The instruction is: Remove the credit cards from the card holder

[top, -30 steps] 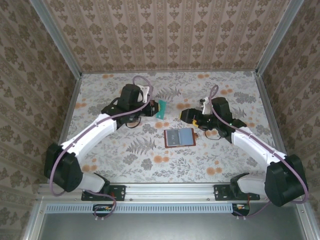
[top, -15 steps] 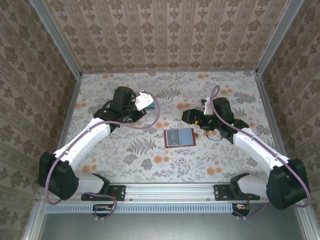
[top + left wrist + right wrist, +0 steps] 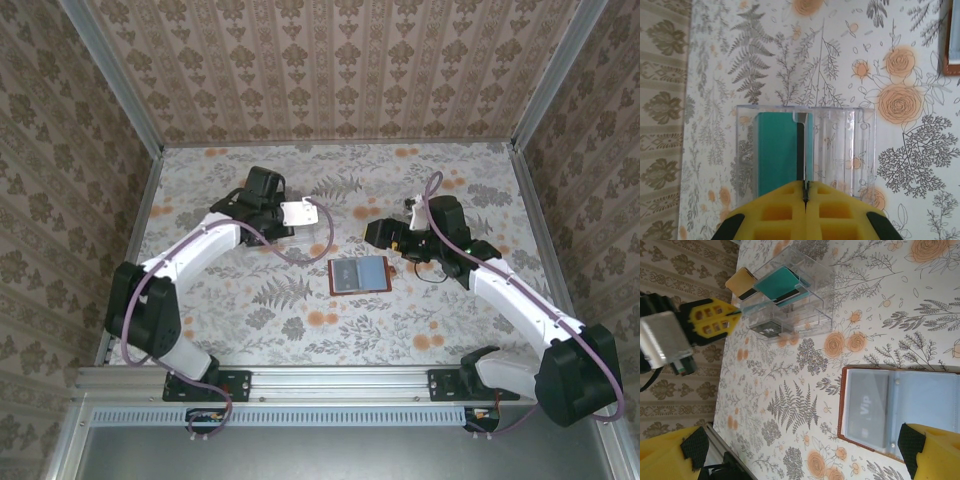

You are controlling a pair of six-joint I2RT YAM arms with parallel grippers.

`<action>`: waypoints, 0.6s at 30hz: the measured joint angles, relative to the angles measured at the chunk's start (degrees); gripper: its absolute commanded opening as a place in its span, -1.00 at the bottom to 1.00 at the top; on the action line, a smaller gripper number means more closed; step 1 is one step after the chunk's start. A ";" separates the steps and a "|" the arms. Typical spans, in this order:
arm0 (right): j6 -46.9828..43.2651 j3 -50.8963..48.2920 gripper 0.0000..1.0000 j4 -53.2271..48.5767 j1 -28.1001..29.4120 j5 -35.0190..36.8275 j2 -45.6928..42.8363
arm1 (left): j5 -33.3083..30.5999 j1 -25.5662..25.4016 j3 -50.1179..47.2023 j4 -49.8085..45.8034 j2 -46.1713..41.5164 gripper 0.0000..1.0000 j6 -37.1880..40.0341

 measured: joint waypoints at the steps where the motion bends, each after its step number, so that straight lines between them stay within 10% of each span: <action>1: 0.00 0.00 1.00 -0.02 0.00 0.09 -0.02 | -0.24 0.00 0.35 0.09 1.03 -1.00 0.63; 18: 0.00 0.00 1.00 -0.02 0.00 0.79 0.00 | -1.70 1.62 6.34 3.04 10.23 -1.00 2.43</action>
